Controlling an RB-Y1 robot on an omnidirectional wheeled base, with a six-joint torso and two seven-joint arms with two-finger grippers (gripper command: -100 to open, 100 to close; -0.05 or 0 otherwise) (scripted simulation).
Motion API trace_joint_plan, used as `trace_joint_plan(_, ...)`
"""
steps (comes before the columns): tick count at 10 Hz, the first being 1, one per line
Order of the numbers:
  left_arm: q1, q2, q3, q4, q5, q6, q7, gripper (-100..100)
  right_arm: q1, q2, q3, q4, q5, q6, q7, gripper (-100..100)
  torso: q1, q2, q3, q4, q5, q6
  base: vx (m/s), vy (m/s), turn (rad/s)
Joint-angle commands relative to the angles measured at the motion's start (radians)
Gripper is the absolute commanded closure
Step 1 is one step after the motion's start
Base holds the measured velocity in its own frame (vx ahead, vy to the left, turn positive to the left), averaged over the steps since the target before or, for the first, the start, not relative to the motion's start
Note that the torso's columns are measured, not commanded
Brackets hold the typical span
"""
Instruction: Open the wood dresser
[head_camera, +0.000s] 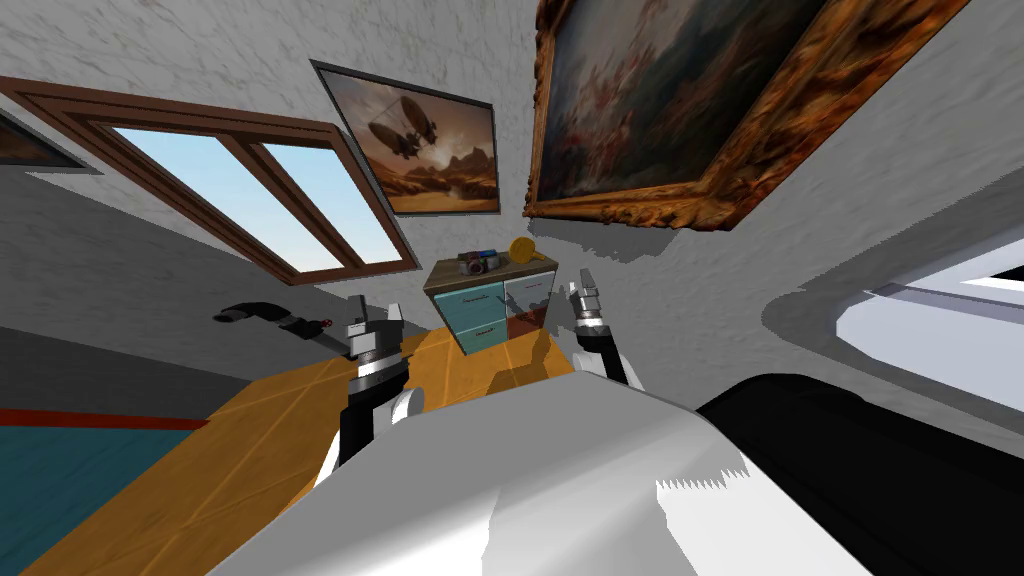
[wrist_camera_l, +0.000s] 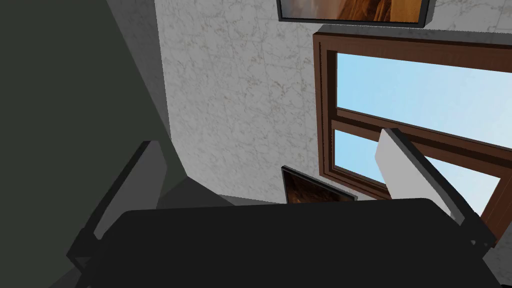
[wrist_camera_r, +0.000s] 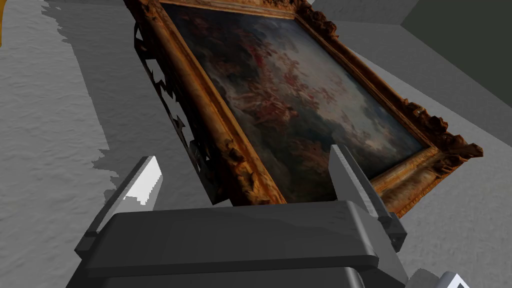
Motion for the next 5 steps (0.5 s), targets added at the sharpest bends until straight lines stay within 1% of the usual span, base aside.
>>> trace_joint_plan(1,0.0,0.0,0.0,0.0,0.0,0.0,0.0,0,0.0,0.0,0.0,0.0,0.0,0.0,0.0,0,0.0,0.04,-0.082,0.041,0.0,0.0,0.0,0.0,0.0)
trace_joint_plan(5,0.0,0.0,0.0,0.0,0.0,0.0,0.0,0,0.0,0.0,0.0,0.0,0.0,0.0,0.0,0,0.0,0.322,-0.644,0.322,0.0,0.0,0.0,0.0,0.0)
